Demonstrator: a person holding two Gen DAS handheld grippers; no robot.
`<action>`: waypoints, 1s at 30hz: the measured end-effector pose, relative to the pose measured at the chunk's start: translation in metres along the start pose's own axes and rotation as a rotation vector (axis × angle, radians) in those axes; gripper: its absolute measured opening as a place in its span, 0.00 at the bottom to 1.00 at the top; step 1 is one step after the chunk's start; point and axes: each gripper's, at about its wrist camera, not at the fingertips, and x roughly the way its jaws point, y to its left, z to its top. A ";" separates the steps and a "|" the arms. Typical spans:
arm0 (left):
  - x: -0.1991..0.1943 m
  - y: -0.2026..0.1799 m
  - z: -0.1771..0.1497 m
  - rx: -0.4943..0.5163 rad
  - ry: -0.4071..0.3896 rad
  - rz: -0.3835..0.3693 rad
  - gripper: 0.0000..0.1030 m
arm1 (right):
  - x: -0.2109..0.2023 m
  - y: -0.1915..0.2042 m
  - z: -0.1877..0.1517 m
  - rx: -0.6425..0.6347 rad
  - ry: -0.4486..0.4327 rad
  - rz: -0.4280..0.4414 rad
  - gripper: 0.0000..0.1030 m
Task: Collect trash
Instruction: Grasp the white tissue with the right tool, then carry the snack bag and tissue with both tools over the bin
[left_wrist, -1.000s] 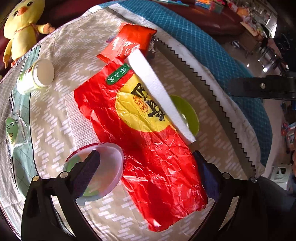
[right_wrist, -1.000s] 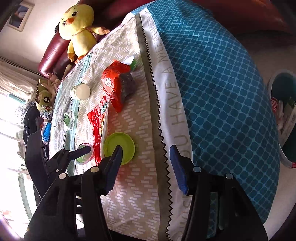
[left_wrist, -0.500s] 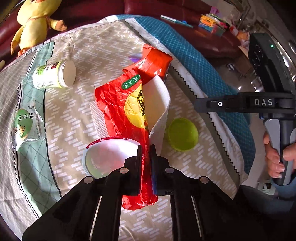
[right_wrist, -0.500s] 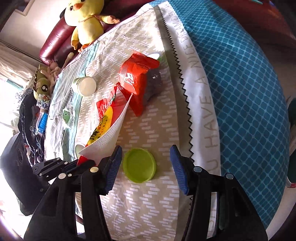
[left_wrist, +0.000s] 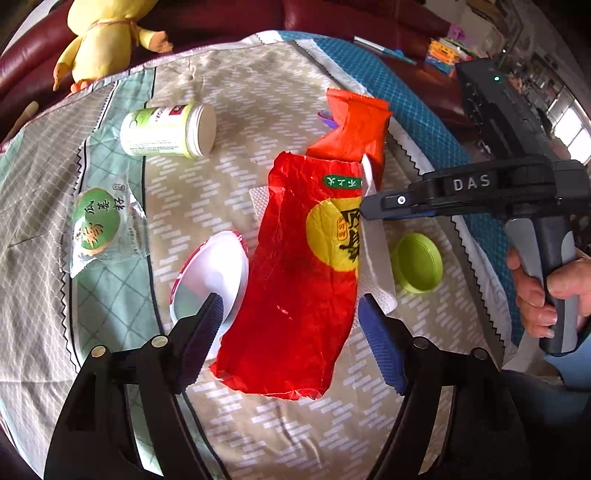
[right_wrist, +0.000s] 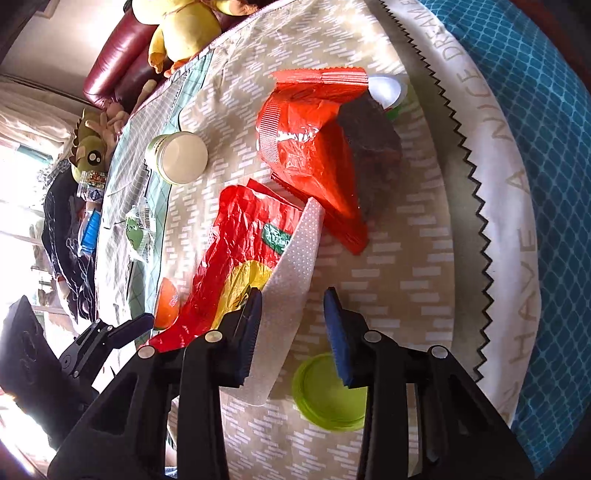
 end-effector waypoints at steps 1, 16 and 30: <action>-0.003 -0.001 0.000 0.004 -0.007 0.008 0.77 | 0.004 0.001 0.001 0.005 0.010 0.011 0.34; -0.001 -0.033 -0.011 0.087 0.018 0.011 0.78 | -0.035 0.011 -0.015 -0.054 -0.098 -0.018 0.02; 0.057 -0.046 0.011 0.083 0.114 0.088 0.78 | -0.116 -0.092 -0.064 0.137 -0.225 -0.063 0.03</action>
